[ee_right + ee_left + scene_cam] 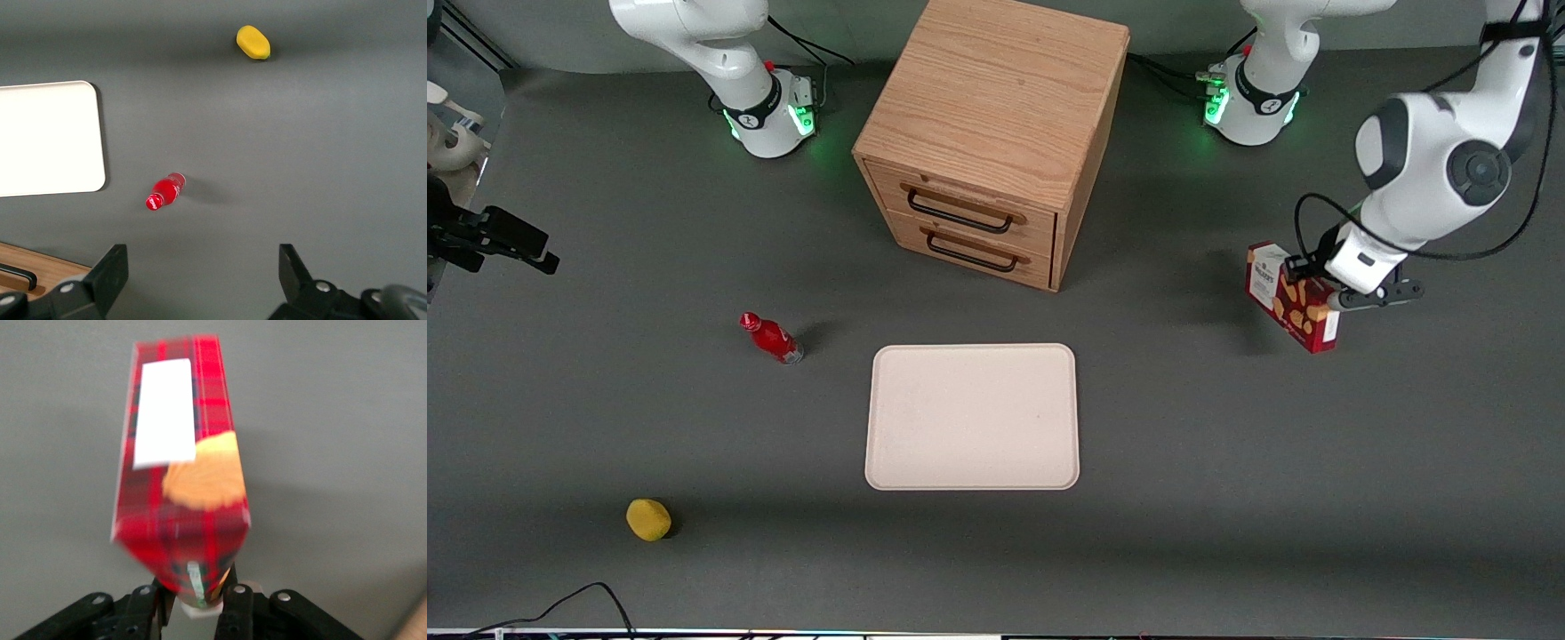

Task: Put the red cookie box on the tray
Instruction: 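Carry the held cookie box over the cream tray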

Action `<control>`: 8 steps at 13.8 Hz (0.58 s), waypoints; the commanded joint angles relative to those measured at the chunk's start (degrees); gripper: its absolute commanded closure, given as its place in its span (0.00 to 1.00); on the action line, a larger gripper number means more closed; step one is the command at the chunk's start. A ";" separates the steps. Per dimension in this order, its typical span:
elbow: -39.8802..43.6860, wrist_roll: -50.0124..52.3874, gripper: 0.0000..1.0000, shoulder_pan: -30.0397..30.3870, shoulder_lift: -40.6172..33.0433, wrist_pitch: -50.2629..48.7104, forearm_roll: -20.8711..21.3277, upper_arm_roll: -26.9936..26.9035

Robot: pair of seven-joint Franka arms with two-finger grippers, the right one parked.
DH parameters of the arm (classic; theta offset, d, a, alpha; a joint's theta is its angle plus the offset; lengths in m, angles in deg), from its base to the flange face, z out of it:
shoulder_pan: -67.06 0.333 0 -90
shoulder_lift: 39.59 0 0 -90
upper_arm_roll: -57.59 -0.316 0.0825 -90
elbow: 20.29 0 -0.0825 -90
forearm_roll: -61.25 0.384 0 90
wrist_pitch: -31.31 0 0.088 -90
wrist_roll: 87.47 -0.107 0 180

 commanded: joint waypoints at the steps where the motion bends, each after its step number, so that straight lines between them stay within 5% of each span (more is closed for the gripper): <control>1: 16.19 8.68 0.68 -0.83 0.71 -17.30 -0.03 4.57; 4: 30.80 20.18 0.69 -1.09 6.50 -26.22 -0.03 11.33; 8: 47.68 41.45 0.70 -2.75 22.56 -24.57 2.42 22.32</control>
